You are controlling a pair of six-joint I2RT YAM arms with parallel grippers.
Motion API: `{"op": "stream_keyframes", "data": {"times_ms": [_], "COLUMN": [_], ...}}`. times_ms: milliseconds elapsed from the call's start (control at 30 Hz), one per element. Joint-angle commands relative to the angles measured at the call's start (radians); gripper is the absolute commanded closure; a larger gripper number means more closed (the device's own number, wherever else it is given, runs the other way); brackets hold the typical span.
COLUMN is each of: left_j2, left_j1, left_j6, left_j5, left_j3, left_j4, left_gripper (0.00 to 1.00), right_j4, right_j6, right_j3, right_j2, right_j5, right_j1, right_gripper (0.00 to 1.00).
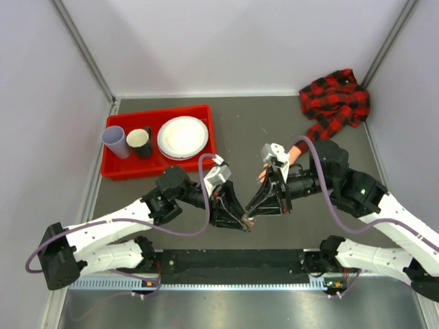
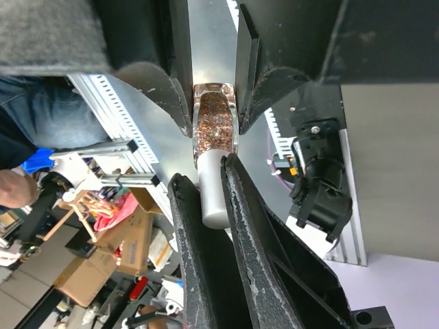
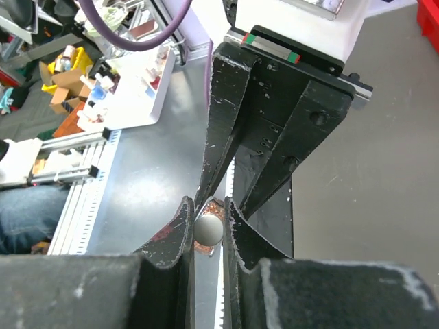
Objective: Paint the nails
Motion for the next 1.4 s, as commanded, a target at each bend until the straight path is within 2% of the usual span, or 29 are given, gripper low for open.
{"op": "stream_keyframes", "data": {"times_ms": [0,100,133,167,233,267,333,367,500,600,733,867,1033,1100,1233,1367], "left_j2": [-0.040,-0.058,-0.060,-0.064,-0.064,-0.058,-0.052,-0.043,-0.021,-0.017,-0.038,-0.047,-0.047,-0.049,-0.056,-0.073], "left_j1": [-0.013,-0.011,-0.011,-0.011,-0.013,-0.013,-0.013,-0.013,-0.013,-0.013,-0.013,-0.013,-0.013,-0.013,-0.013,-0.013], "left_j6": [0.156,0.339,0.406,0.438,0.526,0.543,0.578,0.591,0.624,0.629,0.623,0.609,0.611,0.609,0.582,0.569], "left_j5": [-0.048,-0.244,-0.307,-0.435,-0.565,-0.713,-0.827,-0.858,-0.877,-0.884,-0.891,-0.885,-0.881,-0.880,-0.859,-0.793], "left_j3": [0.095,0.133,0.141,0.148,0.164,0.164,0.162,0.161,0.153,0.145,0.122,0.099,0.095,0.093,0.089,0.086], "left_j4": [-0.010,-0.236,-0.291,-0.328,-0.414,-0.433,-0.471,-0.479,-0.482,-0.484,-0.462,-0.430,-0.432,-0.431,-0.430,-0.425], "left_gripper": [1.00,1.00,1.00,1.00,1.00,1.00,1.00,1.00,1.00,1.00,1.00,1.00,1.00,1.00,1.00,1.00], "right_j4": [-0.059,-0.139,-0.160,-0.192,-0.232,-0.269,-0.300,-0.317,-0.358,-0.363,-0.410,-0.420,-0.407,-0.406,-0.404,-0.398], "right_j6": [-0.077,-0.077,-0.068,-0.048,-0.022,0.013,0.050,0.096,0.196,0.264,0.325,0.360,0.365,0.359,0.341,0.292], "right_j3": [-0.014,0.021,0.042,0.051,0.090,0.105,0.151,0.165,0.243,0.286,0.344,0.380,0.386,0.386,0.377,0.352], "right_j2": [0.020,0.020,0.020,0.022,0.046,0.055,0.099,0.116,0.173,0.199,0.255,0.320,0.347,0.348,0.359,0.353], "right_j5": [0.125,0.245,0.291,0.342,0.493,0.547,0.636,0.663,0.770,0.802,0.812,0.799,0.812,0.834,0.824,0.764], "right_j1": [0.007,0.007,0.007,0.007,0.007,0.007,0.007,0.007,0.007,0.007,0.007,0.007,0.007,0.007,0.007,0.007], "right_gripper": [1.00,1.00,0.93,0.77,0.63,0.50,0.43,0.36,0.30,0.28,0.34,0.53,0.59,0.65,0.67,1.00]}}
